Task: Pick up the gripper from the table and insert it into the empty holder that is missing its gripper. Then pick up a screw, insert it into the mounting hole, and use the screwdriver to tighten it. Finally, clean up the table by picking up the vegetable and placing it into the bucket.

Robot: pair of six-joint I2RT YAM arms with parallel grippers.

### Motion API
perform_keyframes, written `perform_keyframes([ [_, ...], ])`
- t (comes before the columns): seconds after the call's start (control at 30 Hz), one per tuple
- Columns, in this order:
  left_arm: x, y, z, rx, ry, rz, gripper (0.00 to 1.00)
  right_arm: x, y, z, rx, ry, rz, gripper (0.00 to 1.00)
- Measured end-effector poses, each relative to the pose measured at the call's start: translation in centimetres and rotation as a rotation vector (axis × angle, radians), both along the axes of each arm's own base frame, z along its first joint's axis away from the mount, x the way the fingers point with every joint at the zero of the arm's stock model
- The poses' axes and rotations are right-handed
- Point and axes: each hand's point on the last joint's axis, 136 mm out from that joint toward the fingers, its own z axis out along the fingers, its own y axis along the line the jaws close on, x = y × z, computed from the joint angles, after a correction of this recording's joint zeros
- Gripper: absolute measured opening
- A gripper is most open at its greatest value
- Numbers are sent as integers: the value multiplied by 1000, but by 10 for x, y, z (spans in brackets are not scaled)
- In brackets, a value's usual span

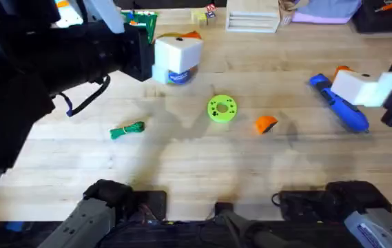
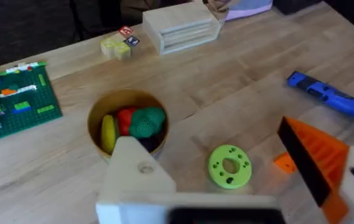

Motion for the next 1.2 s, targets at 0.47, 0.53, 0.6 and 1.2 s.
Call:
perform_keyframes([
  [0.47, 2, -38, 12, -13, -84, -158, 994, 0, 0, 0, 0, 0, 0, 991],
  [0.53, 1, -55, 12, -6, -135, -211, 994, 0, 0, 0, 0, 0, 0, 991],
  [0.6, -2, -68, 8, -3, -182, -247, 993, 0, 0, 0, 0, 0, 0, 991],
  [1.2, -90, -74, -84, -92, -466, -367, 993, 0, 0, 0, 0, 0, 0, 992],
])
